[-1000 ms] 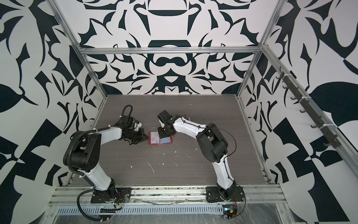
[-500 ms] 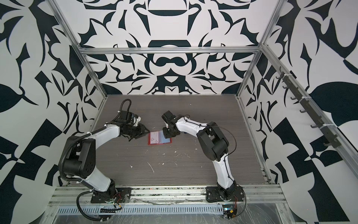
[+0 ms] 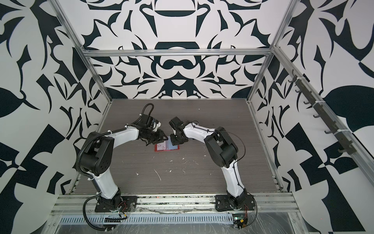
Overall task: Insert credit cards into a card holder
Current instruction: Turn over the card slot at the card holder.
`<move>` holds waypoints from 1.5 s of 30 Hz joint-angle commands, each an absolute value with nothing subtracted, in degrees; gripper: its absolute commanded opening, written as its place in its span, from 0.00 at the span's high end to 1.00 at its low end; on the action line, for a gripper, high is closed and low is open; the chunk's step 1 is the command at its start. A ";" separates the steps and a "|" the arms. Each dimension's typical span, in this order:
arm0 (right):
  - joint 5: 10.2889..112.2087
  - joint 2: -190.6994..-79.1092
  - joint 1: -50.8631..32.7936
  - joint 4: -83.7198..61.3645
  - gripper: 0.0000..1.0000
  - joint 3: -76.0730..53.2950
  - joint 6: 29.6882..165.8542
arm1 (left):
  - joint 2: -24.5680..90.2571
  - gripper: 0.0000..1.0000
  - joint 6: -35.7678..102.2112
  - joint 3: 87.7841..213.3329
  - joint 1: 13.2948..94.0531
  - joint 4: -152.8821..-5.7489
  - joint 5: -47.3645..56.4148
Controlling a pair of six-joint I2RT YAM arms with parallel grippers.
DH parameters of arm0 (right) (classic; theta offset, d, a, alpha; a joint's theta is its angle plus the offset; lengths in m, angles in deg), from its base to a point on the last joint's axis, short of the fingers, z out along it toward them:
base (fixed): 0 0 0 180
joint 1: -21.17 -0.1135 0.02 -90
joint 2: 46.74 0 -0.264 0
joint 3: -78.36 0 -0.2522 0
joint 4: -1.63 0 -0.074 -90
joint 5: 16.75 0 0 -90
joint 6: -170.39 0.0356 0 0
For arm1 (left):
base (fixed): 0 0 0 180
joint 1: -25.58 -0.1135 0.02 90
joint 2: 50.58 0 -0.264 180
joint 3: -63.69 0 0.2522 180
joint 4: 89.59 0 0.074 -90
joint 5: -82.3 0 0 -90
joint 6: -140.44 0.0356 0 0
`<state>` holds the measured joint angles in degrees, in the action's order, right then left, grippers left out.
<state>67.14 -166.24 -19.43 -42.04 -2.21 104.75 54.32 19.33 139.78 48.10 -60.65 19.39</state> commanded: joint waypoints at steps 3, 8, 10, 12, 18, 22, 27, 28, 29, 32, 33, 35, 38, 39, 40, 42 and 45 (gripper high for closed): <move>67.92 -165.93 -19.69 -42.17 0.92 -4.53 105.94 | 57.70 0.58 18.02 142.40 48.77 -62.34 22.26; 67.68 -166.18 -19.70 -42.28 0.92 -4.55 105.86 | 59.22 0.60 17.35 142.66 48.91 -63.63 23.53; 67.63 -166.27 -19.69 -42.35 0.92 -4.51 105.92 | 59.71 0.61 17.22 142.84 49.01 -63.79 23.92; 67.54 -166.36 -19.69 -42.35 0.92 -4.47 105.89 | 60.11 0.63 17.15 143.01 49.02 -63.96 24.09; 67.37 -166.60 -19.70 -42.26 0.92 -4.45 105.96 | 61.46 0.65 16.61 143.15 49.28 -64.80 24.93; 67.13 -166.75 -19.70 -42.17 0.92 -4.39 105.98 | 62.28 0.70 16.25 143.65 49.62 -65.09 25.65; 67.01 -166.89 -19.69 -42.12 0.92 -4.47 106.16 | 62.78 0.74 16.16 143.88 50.03 -65.24 25.96; 67.01 -166.86 -19.70 -42.05 0.92 -4.59 106.14 | 62.71 0.76 16.09 143.90 50.05 -65.29 25.91; 67.01 -166.81 -19.67 -42.06 0.92 -4.43 106.16 | 62.68 0.77 16.08 143.80 50.03 -65.29 25.96; 67.29 -166.33 -19.70 -41.78 0.92 -4.71 106.40 | 62.40 0.83 16.08 143.73 50.10 -65.29 25.89; 67.36 -165.91 -19.65 -41.38 0.92 -5.05 106.52 | 62.11 0.85 16.08 143.67 50.13 -65.22 25.60; 67.87 -164.63 -19.70 -40.63 0.92 -5.76 106.88 | 61.60 0.89 16.16 143.25 50.05 -65.12 25.05; 68.83 -162.17 -19.64 -38.96 0.90 -7.35 107.58 | 60.55 0.95 16.25 142.68 50.07 -64.96 23.98; 68.95 -161.21 -19.47 -37.97 0.90 -7.95 107.99 | 60.09 0.98 16.25 142.50 50.08 -64.94 23.58; 68.81 -160.32 -19.29 -36.97 0.89 -8.74 108.42 | 59.69 1.00 16.25 142.28 50.01 -64.91 23.30; 68.23 -159.02 -18.84 -35.49 0.90 -10.02 109.23 | 58.96 1.00 16.34 141.85 50.08 -64.93 22.87; 67.17 -158.54 -18.12 -34.69 0.89 -10.73 109.73 | 58.08 1.00 16.43 141.36 50.03 -65.11 22.36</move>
